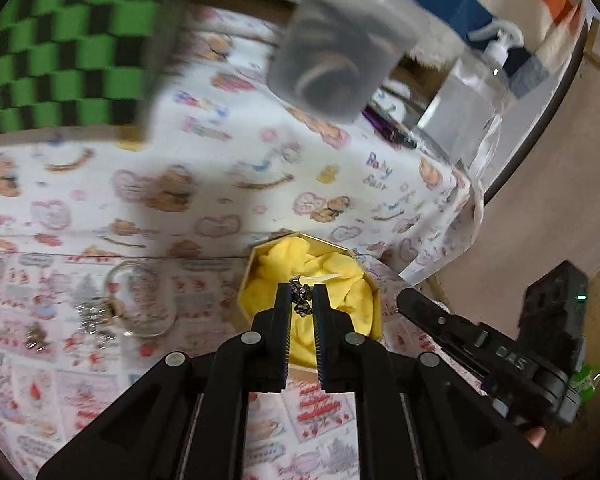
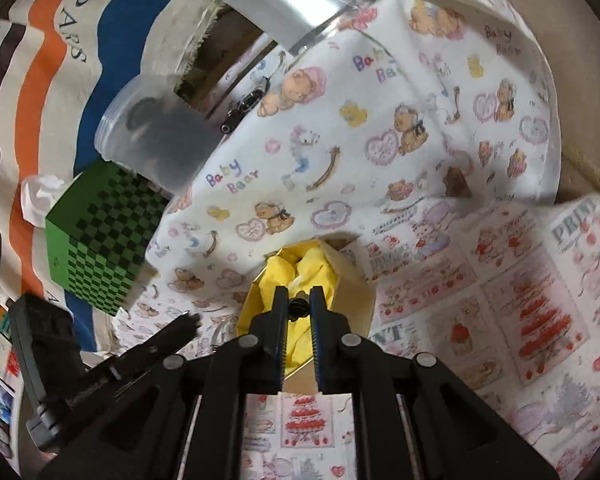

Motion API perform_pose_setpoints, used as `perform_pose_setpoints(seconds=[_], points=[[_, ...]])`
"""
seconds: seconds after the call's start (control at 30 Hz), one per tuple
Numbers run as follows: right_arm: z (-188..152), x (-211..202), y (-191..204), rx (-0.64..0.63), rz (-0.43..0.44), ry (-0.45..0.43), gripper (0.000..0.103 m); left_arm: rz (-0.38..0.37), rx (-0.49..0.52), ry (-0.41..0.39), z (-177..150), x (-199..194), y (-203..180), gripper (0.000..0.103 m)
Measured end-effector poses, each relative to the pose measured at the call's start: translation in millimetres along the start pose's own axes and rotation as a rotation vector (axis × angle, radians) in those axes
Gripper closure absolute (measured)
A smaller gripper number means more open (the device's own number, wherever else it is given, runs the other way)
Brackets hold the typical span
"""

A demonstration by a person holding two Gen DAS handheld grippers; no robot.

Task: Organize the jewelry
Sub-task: 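Carry the earring in the left tool over to the gold box, then open the left tool to drop the earring onto the yellow cloth, then grasp a second small earring beside the silver hoop with the left tool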

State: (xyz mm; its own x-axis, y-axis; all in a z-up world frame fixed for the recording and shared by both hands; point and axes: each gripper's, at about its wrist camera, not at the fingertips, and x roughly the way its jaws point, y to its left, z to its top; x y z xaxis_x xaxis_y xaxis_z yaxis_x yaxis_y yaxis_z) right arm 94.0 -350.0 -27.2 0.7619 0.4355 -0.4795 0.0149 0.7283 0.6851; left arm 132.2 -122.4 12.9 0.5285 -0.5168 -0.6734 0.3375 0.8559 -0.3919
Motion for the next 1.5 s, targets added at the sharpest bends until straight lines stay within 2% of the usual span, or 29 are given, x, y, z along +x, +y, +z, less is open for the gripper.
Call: perform_pose_setpoints(seconds=[0.23, 0.3, 0.33, 0.43, 0.57, 0.6, 0.67, 0.73, 0.83, 0.87, 1.0, 1.07, 1.23, 1.5], points=[[-3.6, 10.0, 1.3, 0.042, 0.111, 0.075, 0.093, -0.02, -0.008, 0.026, -1.4, 21.0, -1.1, 0.094], [-4.1, 10.2, 8.6, -0.011, 0.074, 0.057, 0.093, -0.009, 0.004, 0.01, -2.0, 16.4, -1.1, 0.09], [-4.1, 11.0, 9.8, -0.018, 0.067, 0.057, 0.092, 0.002, 0.01, -0.001, -2.2, 13.7, -0.4, 0.085], [-4.4, 14.1, 8.1, 0.006, 0.099, 0.069, 0.092, 0.042, 0.032, -0.049, -3.0, -2.8, 1.7, 0.076], [-3.2, 11.9, 10.3, -0.007, 0.055, 0.035, 0.07, 0.062, 0.068, -0.082, -10.4, -28.2, 11.3, 0.067], [-3.0, 10.8, 10.4, -0.002, 0.059, 0.028, 0.07, 0.076, 0.073, -0.099, -13.6, -35.7, 14.8, 0.065], [-1.8, 6.6, 8.3, 0.008, 0.073, 0.018, 0.065, 0.106, 0.072, -0.129, -19.0, -49.1, 23.6, 0.053], [-1.6, 3.0, 9.5, -0.001, 0.06, 0.001, 0.058, 0.11, 0.033, -0.147, -22.8, -62.1, 37.9, 0.046], [-2.2, -0.8, 14.8, -0.035, 0.029, -0.018, 0.054, 0.111, -0.02, -0.177, -27.1, -76.9, 58.9, 0.036], [-2.7, -1.5, 16.6, -0.044, 0.024, -0.022, 0.05, 0.128, -0.025, -0.195, -28.0, -80.8, 64.5, 0.034], [-4.6, -0.6, 20.1, -0.058, 0.019, -0.021, 0.047, 0.195, -0.055, -0.211, -27.1, -85.2, 84.7, 0.031], [-5.9, 0.1, 20.6, -0.063, 0.012, -0.021, 0.045, 0.219, -0.07, -0.207, -28.1, -83.9, 93.5, 0.028], [-10.1, 3.6, 25.3, -0.083, -0.015, -0.017, 0.043, 0.321, -0.067, -0.156, -32.3, -68.3, 111.6, 0.028], [-17.8, 5.8, 37.3, -0.151, -0.05, -0.015, 0.04, 0.405, -0.108, -0.06, -34.9, -53.9, 139.2, 0.027]])
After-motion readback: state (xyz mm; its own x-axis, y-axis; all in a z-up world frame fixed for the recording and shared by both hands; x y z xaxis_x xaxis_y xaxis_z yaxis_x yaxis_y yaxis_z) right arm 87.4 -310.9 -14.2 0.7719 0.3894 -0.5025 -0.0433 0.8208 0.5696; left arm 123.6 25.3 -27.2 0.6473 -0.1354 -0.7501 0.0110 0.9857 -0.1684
